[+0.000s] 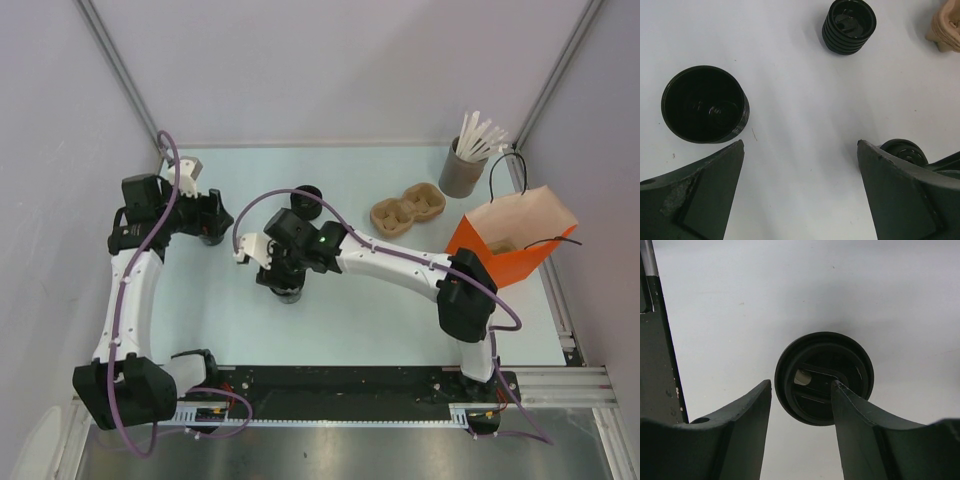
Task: Pack the takeout coffee
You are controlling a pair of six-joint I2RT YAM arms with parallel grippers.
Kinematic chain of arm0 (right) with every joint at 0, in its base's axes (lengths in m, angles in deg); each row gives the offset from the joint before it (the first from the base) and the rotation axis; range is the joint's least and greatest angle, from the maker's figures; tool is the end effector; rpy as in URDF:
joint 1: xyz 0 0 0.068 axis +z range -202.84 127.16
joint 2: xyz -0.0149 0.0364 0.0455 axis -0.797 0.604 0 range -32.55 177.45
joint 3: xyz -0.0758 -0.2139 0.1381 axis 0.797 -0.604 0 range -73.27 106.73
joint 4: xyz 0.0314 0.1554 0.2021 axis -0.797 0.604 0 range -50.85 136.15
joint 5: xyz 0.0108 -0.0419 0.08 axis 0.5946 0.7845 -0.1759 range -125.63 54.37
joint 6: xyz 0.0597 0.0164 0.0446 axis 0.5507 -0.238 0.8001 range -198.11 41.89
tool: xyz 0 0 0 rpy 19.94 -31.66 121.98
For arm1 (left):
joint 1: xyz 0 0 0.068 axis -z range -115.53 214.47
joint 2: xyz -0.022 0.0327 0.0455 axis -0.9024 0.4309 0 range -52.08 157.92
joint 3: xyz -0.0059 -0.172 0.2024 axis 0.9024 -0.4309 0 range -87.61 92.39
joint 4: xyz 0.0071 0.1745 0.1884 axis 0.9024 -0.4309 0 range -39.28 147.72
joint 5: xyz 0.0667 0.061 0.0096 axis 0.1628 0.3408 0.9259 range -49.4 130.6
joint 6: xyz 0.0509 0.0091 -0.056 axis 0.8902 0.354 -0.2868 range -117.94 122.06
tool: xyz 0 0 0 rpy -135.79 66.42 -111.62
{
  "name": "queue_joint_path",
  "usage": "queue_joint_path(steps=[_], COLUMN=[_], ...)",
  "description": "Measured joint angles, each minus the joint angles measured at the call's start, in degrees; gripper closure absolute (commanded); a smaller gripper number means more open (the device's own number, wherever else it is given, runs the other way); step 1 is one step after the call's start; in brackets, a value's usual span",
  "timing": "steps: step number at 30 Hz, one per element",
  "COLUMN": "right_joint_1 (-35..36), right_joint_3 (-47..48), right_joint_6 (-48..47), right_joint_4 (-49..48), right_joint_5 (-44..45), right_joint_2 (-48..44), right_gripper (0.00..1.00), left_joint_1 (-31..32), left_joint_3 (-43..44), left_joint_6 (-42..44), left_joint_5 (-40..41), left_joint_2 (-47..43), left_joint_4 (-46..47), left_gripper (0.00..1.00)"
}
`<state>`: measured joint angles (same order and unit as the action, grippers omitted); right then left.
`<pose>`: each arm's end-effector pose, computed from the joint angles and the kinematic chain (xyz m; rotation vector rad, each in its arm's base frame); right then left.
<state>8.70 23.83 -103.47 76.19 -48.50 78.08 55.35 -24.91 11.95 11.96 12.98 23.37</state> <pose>0.1994 0.3981 0.2499 -1.7934 1.7460 0.5461 0.2606 0.0106 0.3182 0.2868 2.1250 -0.3594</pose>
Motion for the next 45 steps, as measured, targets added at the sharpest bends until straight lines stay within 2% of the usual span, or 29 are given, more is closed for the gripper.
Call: queue_joint_path(steps=[5,11,16,28,45], right_joint_1=[0.26,0.37,0.63,0.87,-1.27], right_joint_3=[0.00,0.00,0.00,0.00,0.02], right_joint_6=[0.04,0.04,0.04,-0.35,-0.46], right_joint_4=[0.04,-0.44,-0.48,0.52,2.01], right_joint_5=[0.09,0.72,0.98,0.07,-0.85], right_joint_2=[1.49,2.29,2.34,2.58,2.14], right_gripper=[0.48,0.61,0.68,0.99,1.00], left_joint_1=[-0.02,-0.02,-0.04,-0.07,-0.39], left_joint_3=[-0.13,-0.42,-1.09,-1.09,-1.97], left_joint_6=[-0.02,-0.42,-0.44,-0.44,-0.44], left_joint_5=[-0.02,-0.02,-0.02,-0.02,-0.02], left_joint_2=[-0.44,-1.14,-1.75,-1.75,-2.36], left_joint_4=[0.15,0.83,0.83,1.18,1.79], left_gripper=[0.00,0.00,0.00,0.00,0.00])
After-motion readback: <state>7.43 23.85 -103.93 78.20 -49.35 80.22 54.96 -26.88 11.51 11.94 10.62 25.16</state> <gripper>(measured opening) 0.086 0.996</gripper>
